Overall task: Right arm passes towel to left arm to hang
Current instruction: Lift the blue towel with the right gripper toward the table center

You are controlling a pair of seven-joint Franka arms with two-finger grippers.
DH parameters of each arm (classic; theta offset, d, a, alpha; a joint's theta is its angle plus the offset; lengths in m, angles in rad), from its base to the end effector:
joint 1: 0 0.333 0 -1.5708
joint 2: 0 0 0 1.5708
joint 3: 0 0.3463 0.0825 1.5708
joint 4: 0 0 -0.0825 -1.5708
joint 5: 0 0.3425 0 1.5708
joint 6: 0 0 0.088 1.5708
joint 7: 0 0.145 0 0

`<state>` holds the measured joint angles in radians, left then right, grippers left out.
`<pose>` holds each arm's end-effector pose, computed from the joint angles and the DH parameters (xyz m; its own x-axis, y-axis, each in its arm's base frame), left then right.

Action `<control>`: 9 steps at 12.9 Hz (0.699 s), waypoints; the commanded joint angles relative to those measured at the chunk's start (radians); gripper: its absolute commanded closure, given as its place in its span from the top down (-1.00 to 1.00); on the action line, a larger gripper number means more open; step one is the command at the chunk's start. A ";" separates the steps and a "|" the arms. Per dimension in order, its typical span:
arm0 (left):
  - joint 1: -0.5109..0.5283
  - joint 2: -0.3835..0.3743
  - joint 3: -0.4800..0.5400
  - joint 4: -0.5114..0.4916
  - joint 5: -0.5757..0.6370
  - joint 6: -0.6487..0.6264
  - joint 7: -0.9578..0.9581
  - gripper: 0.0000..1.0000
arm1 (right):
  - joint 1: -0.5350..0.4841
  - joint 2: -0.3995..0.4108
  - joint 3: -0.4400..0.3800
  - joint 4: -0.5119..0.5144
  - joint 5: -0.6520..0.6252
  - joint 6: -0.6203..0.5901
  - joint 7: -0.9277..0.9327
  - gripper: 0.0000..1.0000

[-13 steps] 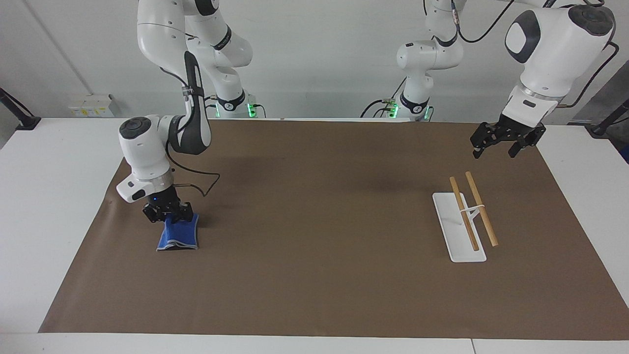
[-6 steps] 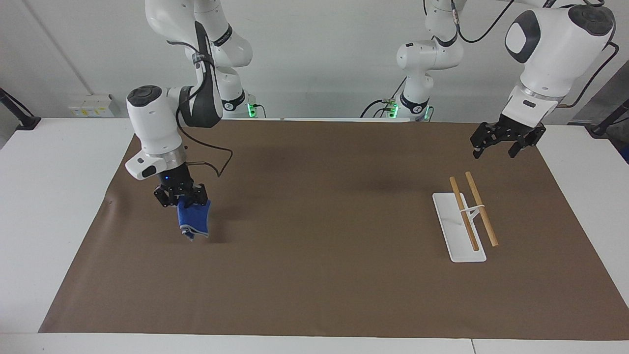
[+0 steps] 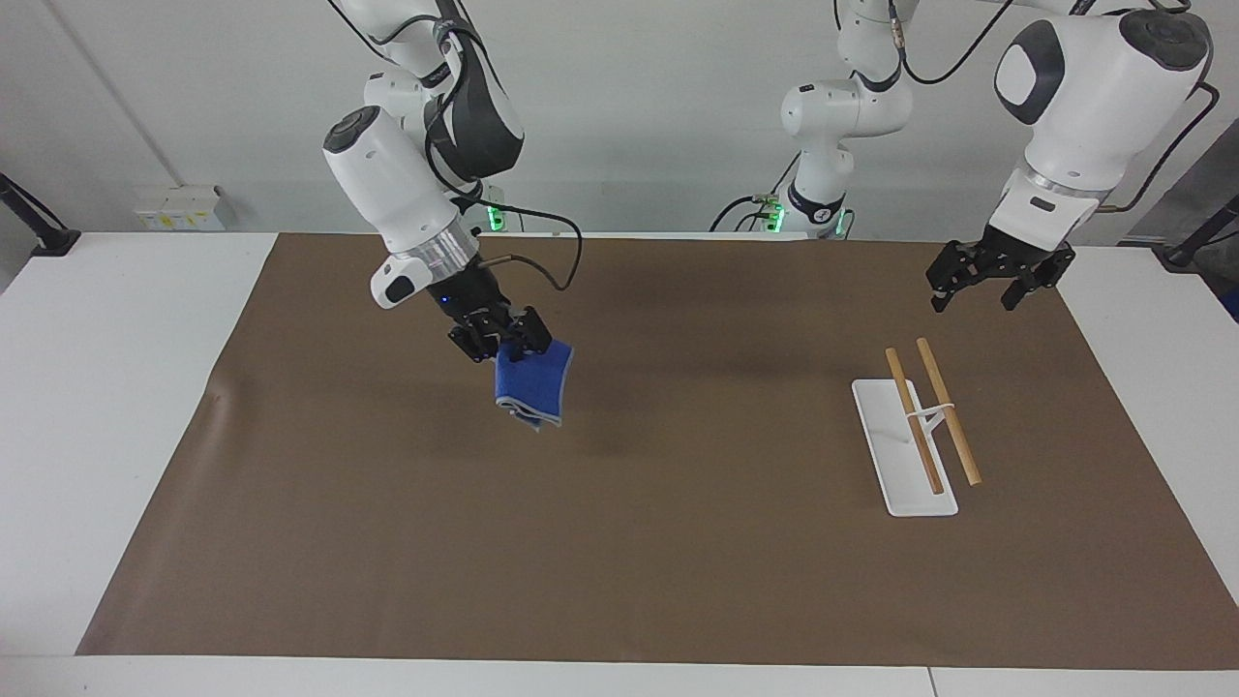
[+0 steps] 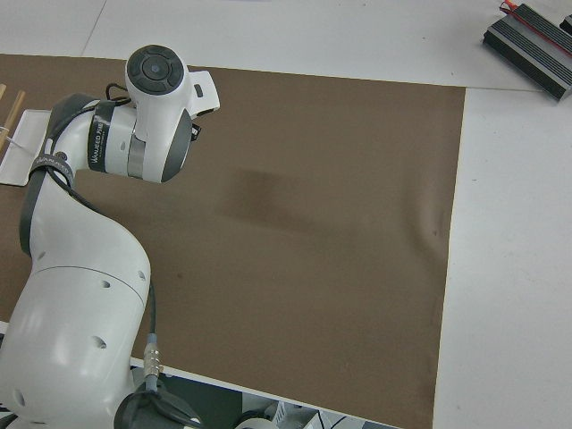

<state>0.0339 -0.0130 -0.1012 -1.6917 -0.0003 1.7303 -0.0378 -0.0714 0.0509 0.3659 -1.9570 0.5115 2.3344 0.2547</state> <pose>0.5216 -0.0355 0.5852 0.9982 -0.0294 0.0515 -0.0295 -0.9996 0.0009 0.5468 0.1848 0.5027 0.9515 -0.2859 0.1138 -0.1925 -0.8414 -0.5049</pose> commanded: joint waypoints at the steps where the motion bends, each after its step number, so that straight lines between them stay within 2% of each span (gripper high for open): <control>1: 0.000 -0.021 0.005 -0.022 -0.006 0.014 0.009 1.00 | -0.015 -0.008 0.051 0.007 0.094 0.002 0.020 -1.00; 4: -0.008 -0.024 0.001 -0.028 -0.044 0.011 -0.031 1.00 | 0.025 -0.013 0.056 0.007 0.122 0.012 0.034 -1.00; 7: -0.015 -0.024 -0.009 -0.029 -0.257 0.044 -0.302 1.00 | 0.063 -0.008 0.067 0.007 0.178 0.090 0.089 -1.00; 9: -0.095 -0.025 -0.014 -0.063 -0.299 0.159 -0.483 1.00 | 0.110 0.006 0.067 0.007 0.229 0.199 0.132 -1.00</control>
<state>0.0061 -0.0132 -0.1199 -1.6972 -0.2621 1.7904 -0.3721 0.0126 0.0497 0.4200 -1.9484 0.6986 2.4544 0.3438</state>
